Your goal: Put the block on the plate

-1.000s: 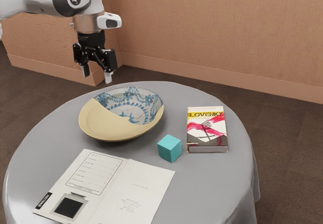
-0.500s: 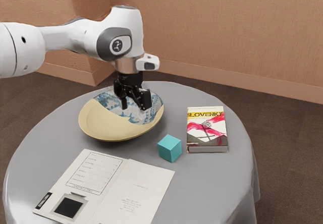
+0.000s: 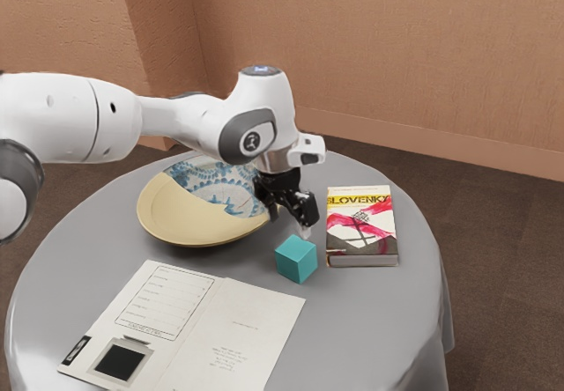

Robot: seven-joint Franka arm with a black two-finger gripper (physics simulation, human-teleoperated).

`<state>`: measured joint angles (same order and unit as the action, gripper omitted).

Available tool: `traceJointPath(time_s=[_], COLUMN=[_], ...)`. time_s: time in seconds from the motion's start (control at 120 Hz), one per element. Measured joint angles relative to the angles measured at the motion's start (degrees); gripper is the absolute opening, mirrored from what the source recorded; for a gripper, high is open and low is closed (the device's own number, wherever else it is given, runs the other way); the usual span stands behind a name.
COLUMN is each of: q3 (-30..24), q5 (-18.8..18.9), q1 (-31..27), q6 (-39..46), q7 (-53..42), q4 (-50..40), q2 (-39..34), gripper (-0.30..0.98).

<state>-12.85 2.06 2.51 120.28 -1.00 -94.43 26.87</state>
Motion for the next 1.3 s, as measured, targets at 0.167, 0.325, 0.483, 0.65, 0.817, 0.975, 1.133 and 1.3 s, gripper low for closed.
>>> traceJointPath(time_s=[0.167, 0.325, 0.483, 0.65, 0.817, 0.975, 1.133, 1.3], q3=[-0.4, 0.2, 0.0, -0.2, -0.4, -0.6, -0.5, -0.5], q5=[0.1, 0.1, 0.2, 0.3, 0.4, 0.5, 0.5, 0.5], q1=[0.3, -1.7, -1.6, -1.7, -1.8, -2.3, -2.6, -2.5], q6=[2.2, 3.0, 4.1, 5.2, 6.2, 6.7, 6.9, 7.1], q7=[1.3, 2.1, 2.7, 3.2, 3.6, 3.8, 3.9, 4.1], q4=[-1.4, -2.4, -2.4, -2.2, -0.9, 0.7, 0.6, 0.6], q2=[1.0, 1.2, 2.7, 4.7, 7.2, 9.4, 9.9, 9.9], gripper=[0.68, 0.69, 0.69, 0.69, 0.69, 0.69, 0.68, 0.55])
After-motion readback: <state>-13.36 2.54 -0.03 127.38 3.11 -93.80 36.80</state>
